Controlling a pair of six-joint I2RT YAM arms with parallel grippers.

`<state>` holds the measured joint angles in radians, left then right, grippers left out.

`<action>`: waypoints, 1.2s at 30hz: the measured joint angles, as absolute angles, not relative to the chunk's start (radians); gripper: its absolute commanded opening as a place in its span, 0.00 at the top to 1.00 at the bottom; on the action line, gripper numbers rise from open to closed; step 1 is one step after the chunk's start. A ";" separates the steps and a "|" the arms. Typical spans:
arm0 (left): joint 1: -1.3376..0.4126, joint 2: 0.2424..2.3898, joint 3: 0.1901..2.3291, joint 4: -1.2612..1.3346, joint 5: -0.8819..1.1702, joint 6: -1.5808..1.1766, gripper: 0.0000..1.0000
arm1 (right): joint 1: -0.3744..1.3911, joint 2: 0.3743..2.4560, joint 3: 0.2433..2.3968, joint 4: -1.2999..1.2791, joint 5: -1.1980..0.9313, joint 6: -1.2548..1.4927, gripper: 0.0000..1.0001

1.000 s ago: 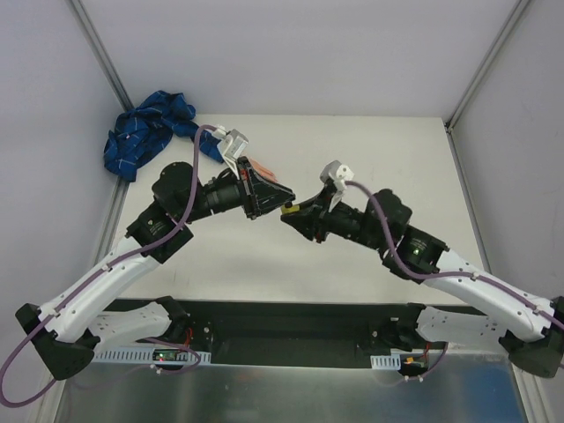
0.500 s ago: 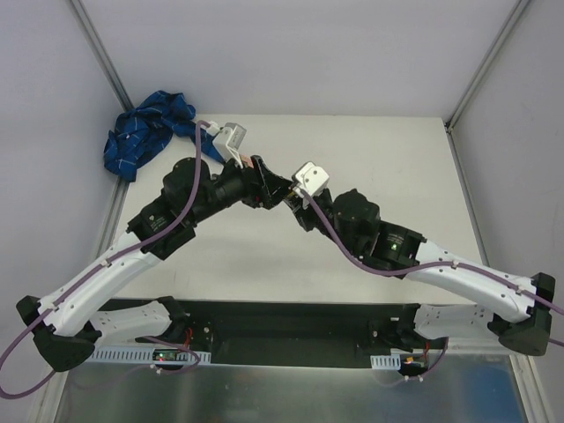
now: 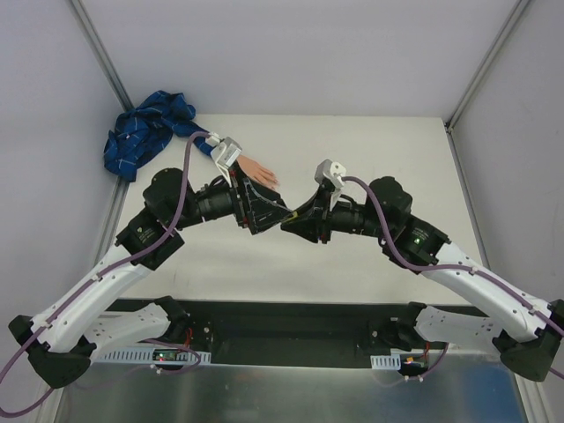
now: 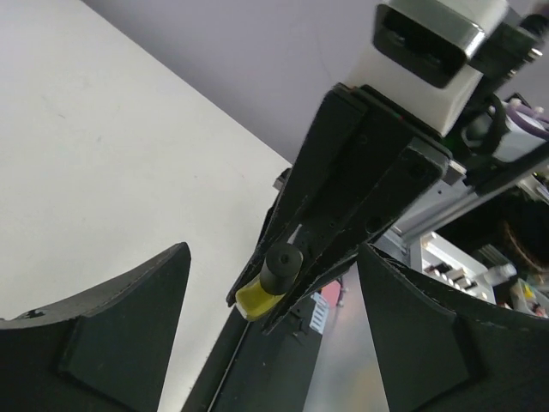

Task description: Paint the nails

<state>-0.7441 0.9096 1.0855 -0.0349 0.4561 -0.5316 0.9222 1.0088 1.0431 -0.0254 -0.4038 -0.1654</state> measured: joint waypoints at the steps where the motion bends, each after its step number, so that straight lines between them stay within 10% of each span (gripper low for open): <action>1: -0.742 0.909 1.077 -0.025 0.477 -0.532 0.26 | 0.915 1.008 1.037 -0.017 -0.453 -0.144 1.00; 14: -0.739 0.913 1.065 0.079 0.616 -0.569 0.62 | 0.859 0.996 1.032 0.068 -0.630 -0.033 1.00; 18: -0.739 0.933 1.065 0.087 0.629 -0.578 1.00 | 0.859 0.996 1.032 0.078 -0.633 -0.026 1.00; 23: -0.738 0.949 1.067 0.084 0.601 -0.555 1.00 | 0.874 0.995 1.030 0.051 -0.541 -0.034 1.00; 31: -0.788 0.950 1.076 0.006 0.293 -0.540 1.00 | 1.311 1.120 1.158 -0.081 0.574 -0.331 1.00; 36: -0.833 0.994 1.105 -0.044 0.133 -0.545 0.85 | 1.345 1.168 1.151 -0.057 0.744 -0.435 1.00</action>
<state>-0.8330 0.9943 1.1049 -0.0441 0.1333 -0.5453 1.3445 1.1679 1.1515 -0.0566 0.7444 -0.4351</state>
